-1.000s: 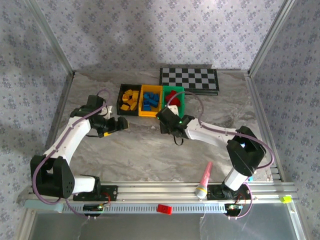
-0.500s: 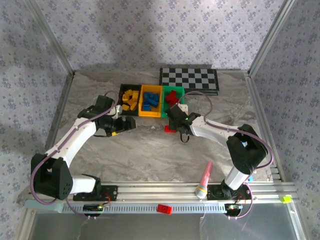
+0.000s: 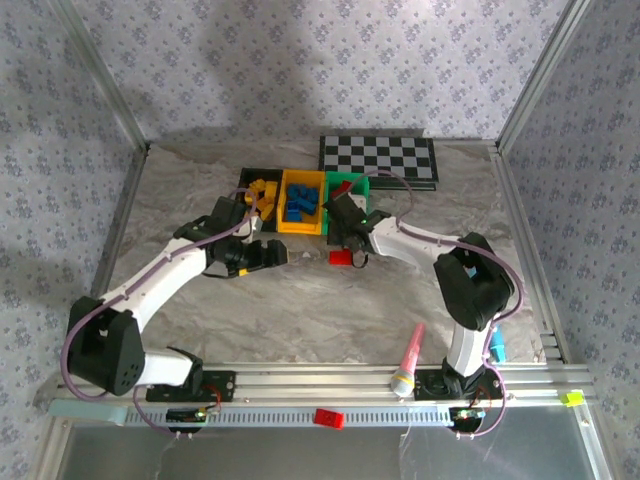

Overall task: Sort the legos into containers by color
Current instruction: Pick up the lego from the center of the table.

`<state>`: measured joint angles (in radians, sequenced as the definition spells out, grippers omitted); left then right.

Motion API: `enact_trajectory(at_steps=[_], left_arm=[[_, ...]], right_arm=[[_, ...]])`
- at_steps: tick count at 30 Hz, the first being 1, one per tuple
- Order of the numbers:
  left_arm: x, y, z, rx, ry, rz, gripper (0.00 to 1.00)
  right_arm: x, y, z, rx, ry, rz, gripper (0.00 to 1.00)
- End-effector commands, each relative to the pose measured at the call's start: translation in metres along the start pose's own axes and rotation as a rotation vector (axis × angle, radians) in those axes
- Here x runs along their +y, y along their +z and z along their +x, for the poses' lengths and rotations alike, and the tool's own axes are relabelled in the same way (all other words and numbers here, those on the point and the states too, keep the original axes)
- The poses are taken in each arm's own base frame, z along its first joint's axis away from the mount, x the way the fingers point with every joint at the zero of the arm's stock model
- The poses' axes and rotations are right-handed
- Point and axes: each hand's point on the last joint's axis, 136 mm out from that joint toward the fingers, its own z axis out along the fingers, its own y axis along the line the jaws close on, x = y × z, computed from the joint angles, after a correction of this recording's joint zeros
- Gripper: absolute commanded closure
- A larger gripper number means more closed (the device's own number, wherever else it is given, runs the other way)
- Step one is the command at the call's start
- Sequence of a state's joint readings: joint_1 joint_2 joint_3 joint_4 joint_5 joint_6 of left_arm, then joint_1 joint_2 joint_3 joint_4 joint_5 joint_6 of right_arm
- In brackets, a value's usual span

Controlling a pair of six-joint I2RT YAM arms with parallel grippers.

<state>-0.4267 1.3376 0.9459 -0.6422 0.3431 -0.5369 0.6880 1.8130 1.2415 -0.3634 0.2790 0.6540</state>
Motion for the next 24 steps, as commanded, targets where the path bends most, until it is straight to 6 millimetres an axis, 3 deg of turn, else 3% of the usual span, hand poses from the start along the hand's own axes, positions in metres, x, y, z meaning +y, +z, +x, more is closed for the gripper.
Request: enact_trajectory(at_steps=[1, 15, 24], left_arm=[[-0.003, 0.0, -0.007, -0.017, 0.007, -0.005, 0.06], [-0.003, 0.005, -0.011, -0.006, 0.014, -0.013, 0.06], [-0.004, 0.006, -0.012, -0.001, 0.02, -0.015, 0.06]], right_arm=[[0.002, 0.011, -0.002, 0.027, -0.011, 0.002, 0.38], [-0.022, 0.016, 0.015, 0.061, -0.034, 0.102, 0.38], [-0.026, 0.026, 0.025, 0.088, -0.034, 0.118, 0.4]])
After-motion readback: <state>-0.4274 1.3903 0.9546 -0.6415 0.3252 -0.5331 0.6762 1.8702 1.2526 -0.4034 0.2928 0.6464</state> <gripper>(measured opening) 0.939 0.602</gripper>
